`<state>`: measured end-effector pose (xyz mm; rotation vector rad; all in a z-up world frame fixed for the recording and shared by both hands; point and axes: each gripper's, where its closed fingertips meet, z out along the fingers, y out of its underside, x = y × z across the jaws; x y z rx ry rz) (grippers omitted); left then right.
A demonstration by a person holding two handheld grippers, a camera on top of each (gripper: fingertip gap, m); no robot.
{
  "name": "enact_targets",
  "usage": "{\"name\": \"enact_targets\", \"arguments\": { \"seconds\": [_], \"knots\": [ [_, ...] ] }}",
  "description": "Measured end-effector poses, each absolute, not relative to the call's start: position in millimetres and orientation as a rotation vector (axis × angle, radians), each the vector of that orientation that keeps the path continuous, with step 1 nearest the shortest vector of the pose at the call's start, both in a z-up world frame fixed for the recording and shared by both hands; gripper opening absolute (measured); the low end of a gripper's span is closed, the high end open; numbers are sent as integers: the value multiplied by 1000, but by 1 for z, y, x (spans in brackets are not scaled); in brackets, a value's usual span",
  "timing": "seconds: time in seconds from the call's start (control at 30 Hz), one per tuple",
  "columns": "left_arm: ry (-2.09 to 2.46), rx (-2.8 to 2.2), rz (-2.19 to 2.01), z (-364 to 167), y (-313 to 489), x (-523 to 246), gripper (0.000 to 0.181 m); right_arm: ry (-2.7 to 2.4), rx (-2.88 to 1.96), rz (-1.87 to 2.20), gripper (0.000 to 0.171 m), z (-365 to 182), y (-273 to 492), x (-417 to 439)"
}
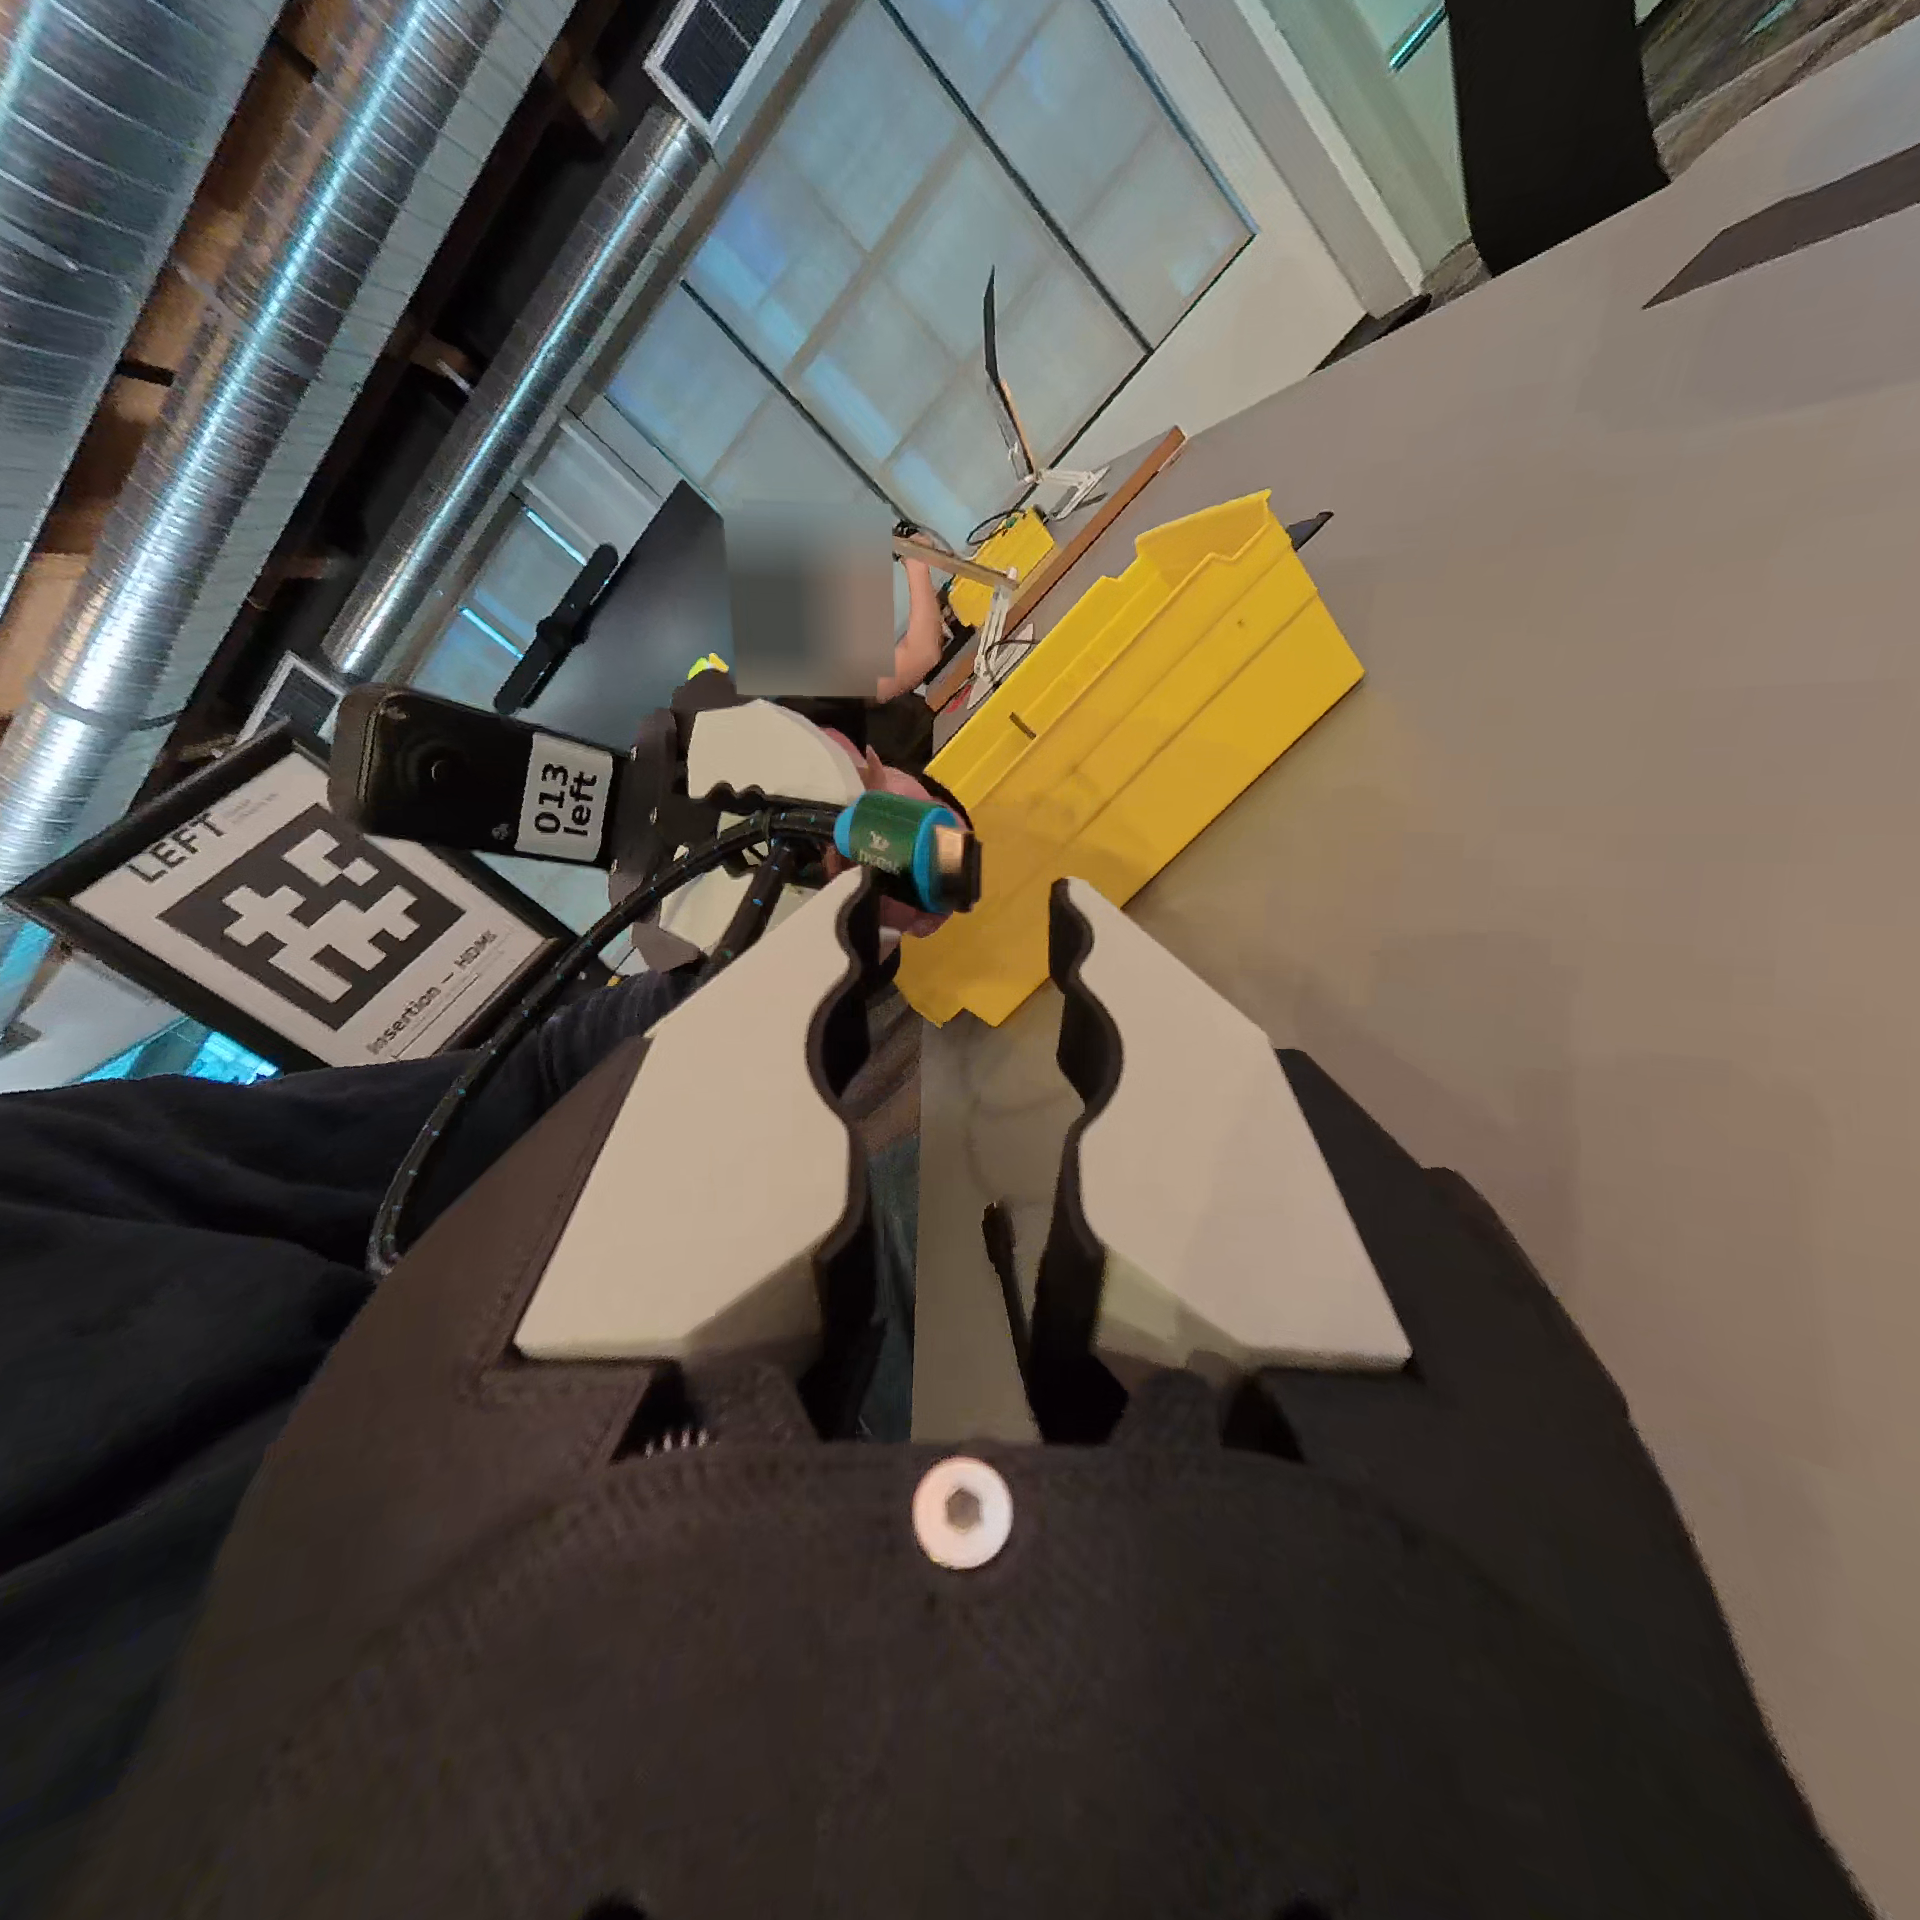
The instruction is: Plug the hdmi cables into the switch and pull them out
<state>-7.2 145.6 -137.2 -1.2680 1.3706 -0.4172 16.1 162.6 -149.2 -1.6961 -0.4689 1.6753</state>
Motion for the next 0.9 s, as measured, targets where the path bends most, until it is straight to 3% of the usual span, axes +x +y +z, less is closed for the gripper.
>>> {"name": "enact_targets", "arguments": {
  "seconds": [0.23,0.43,0.7,0.8,0.9],
  "knots": [
    [1388,-1270,-454,-132,143,-10,17,-523,-1622,1729,16,-136,153,8],
    [1426,-1248,-438,-127,138,-13,16,-499,-1585,1783,24,-130,151,6],
    [1436,-1247,-445,-124,137,-16,16,-548,-1565,1787,12,-122,144,6],
    [1421,-1239,-446,-121,139,-17,19,-545,-1551,1795,11,-117,143,6],
    [1396,-1243,-440,-119,141,-17,35,-557,-1532,1812,10,-112,139,2]
  ]
}}
